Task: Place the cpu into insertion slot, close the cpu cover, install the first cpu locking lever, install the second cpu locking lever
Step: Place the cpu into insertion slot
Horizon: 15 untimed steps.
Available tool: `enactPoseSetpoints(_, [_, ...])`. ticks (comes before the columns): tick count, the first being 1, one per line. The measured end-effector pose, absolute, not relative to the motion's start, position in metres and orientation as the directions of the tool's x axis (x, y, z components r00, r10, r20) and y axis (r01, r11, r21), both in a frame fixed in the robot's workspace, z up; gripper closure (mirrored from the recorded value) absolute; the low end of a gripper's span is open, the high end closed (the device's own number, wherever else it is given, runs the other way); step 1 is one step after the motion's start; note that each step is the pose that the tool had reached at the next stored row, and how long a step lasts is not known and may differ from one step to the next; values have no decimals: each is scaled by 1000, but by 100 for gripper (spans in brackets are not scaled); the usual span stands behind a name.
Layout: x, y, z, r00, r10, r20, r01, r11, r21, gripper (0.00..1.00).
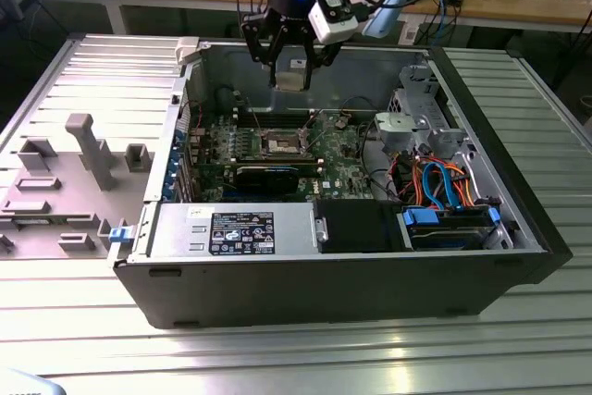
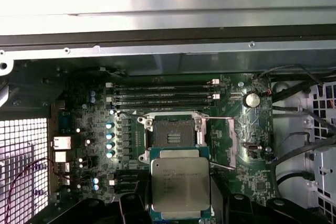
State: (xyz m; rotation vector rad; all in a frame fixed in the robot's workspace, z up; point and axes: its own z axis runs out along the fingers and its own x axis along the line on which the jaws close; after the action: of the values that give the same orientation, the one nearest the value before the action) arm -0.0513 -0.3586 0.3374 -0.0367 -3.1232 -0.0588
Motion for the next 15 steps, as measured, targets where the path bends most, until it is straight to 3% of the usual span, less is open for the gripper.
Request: enactPoseSetpoints(15, [-51,-359,335,-1000,23,18,24,999,37,45])
